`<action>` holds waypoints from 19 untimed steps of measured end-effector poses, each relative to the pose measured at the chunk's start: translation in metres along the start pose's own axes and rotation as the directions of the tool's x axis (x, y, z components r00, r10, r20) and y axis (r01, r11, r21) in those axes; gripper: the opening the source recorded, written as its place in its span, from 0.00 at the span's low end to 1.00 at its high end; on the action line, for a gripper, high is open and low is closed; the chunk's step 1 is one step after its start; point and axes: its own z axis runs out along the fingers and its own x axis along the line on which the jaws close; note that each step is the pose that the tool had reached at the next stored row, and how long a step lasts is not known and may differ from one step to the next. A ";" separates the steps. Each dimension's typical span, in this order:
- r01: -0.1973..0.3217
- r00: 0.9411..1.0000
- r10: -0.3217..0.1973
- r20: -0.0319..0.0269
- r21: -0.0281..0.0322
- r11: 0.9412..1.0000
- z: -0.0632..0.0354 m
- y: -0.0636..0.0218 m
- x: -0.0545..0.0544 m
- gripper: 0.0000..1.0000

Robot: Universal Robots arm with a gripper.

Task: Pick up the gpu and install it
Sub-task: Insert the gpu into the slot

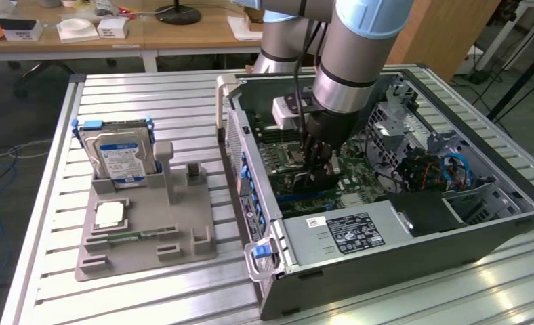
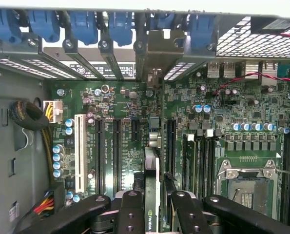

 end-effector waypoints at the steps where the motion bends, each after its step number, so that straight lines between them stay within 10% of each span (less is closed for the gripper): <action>1: 0.000 1.000 0.000 0.000 0.000 1.000 0.0006 0.0000 0.000 0.26; 19: 0.000 1.000 0.000 0.000 0.001 1.000 0.0067 0.0013 0.000 0.26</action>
